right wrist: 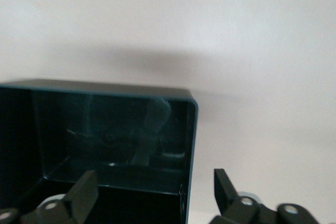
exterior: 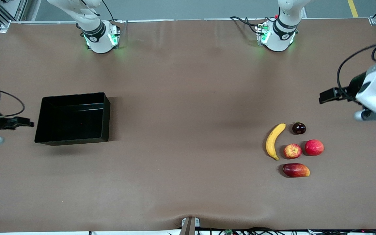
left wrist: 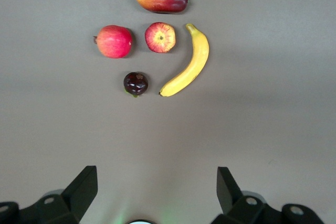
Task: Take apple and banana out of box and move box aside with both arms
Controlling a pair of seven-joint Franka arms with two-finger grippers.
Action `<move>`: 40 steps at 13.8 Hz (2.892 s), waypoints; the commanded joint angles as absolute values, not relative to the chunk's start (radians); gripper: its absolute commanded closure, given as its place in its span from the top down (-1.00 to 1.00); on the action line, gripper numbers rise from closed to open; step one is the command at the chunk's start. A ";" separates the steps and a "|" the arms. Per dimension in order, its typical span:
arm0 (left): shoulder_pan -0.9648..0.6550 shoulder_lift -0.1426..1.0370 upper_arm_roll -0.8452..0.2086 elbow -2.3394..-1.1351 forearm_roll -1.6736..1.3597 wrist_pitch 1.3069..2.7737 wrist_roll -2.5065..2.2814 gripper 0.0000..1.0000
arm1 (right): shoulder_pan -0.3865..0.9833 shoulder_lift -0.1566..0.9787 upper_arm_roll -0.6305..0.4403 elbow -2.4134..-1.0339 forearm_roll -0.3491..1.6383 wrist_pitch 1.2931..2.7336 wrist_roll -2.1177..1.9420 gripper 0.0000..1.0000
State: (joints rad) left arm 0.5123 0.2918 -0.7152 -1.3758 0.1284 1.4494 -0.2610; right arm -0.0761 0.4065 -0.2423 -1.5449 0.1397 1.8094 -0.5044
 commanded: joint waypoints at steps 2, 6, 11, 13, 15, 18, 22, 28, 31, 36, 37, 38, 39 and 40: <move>0.528 0.296 -0.716 -1.356 0.120 1.460 -0.235 1.00 | -0.023 0.414 -0.242 -1.306 0.132 1.672 -0.511 1.00; 0.523 0.278 -0.718 -1.355 0.121 1.463 -0.233 1.00 | 0.058 0.338 -0.248 -1.239 0.086 1.583 -0.503 1.00; 0.528 0.258 -0.712 -1.355 0.124 1.463 -0.235 1.00 | 0.072 0.174 -0.241 -1.297 0.087 1.356 -0.283 1.00; 0.531 0.253 -0.715 -1.355 0.194 1.460 -0.232 1.00 | 0.121 0.065 -0.241 -1.409 0.054 1.345 -0.174 1.00; 0.523 0.182 -0.713 -1.367 0.204 1.454 -0.229 1.00 | 0.179 -0.036 -0.241 -1.510 -0.030 1.341 -0.149 1.00; 0.296 0.094 -0.475 -1.410 0.175 1.453 -0.230 1.00 | 0.196 -0.149 -0.250 -1.641 -0.104 1.379 -0.161 1.00; 0.069 -0.003 -0.201 -1.557 0.086 1.528 -0.229 1.00 | 0.103 -0.144 -0.255 -1.645 -0.068 1.452 -0.334 1.00; 0.051 -0.103 -0.176 -1.640 0.018 1.529 -0.189 1.00 | 0.088 0.070 -0.249 -1.347 -0.023 1.363 -0.364 1.00; 0.086 -0.104 -0.176 -1.646 0.011 1.529 -0.157 1.00 | 0.092 0.071 -0.252 -1.338 0.055 1.361 -0.217 1.00; 0.094 -0.115 -0.176 -1.641 0.012 1.520 -0.126 1.00 | 0.095 0.068 -0.249 -1.342 0.055 1.350 -0.201 1.00; 0.094 -0.121 -0.176 -1.643 0.012 1.514 -0.121 1.00 | 0.095 0.066 -0.249 -1.342 0.057 1.345 -0.199 1.00; 0.092 -0.126 -0.179 -1.641 0.012 1.502 -0.094 1.00 | 0.095 0.063 -0.249 -1.348 0.060 1.335 -0.199 1.00; 0.089 -0.133 -0.189 -1.644 0.012 1.482 -0.063 1.00 | 0.097 0.060 -0.247 -1.353 0.058 1.327 -0.201 1.00; 0.084 -0.133 -0.195 -1.643 0.012 1.482 -0.054 1.00 | 0.097 0.052 -0.247 -1.356 0.060 1.325 -0.201 1.00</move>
State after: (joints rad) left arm 0.0864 -0.1002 -0.1842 -1.6242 0.0339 1.4966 -0.0915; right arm 0.0984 0.0611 -0.2512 -1.3652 0.0472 1.3454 -0.2205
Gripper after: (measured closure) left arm 0.000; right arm 0.000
